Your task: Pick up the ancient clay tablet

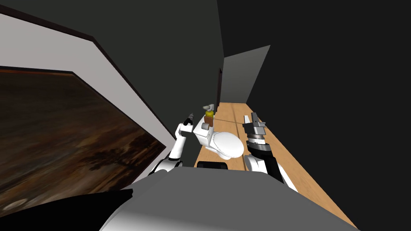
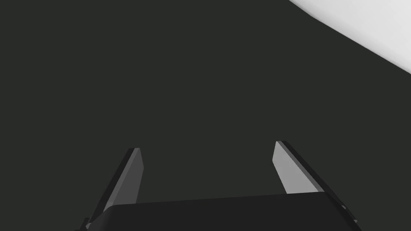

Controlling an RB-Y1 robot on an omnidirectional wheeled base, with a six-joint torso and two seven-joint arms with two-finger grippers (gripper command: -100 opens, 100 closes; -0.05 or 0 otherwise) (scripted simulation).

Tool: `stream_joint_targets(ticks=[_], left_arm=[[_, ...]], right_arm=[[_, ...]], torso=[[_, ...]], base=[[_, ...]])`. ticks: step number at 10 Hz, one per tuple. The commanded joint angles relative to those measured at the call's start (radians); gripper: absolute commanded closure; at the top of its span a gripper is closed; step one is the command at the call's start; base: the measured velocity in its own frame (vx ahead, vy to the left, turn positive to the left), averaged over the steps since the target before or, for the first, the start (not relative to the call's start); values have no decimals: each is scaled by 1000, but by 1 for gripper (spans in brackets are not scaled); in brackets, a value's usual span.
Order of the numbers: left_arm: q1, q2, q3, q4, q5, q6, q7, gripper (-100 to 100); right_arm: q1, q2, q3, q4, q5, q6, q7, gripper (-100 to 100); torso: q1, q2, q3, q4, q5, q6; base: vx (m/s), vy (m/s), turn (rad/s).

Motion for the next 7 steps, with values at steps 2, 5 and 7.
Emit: stream_joint_targets(ticks=[2,5,7], left_arm=[[-69,-2,0,49,5,76,2,-100],[-131,-2,1,95,14,155,4,-100],[-176,-3,1,142,26,210,6,-100]], right_arm=[[0,0,0,0,0,0,0,0],[0,0,0,0,0,0,0,0],[0,0,0,0,0,0,0,0]], torso=[[0,0,0,0,0,0],[0,0,0,0,0,0],[0,0,0,0,0,0]], base=[[0,-7,17],[2,-3,9],[3,-3,6]])
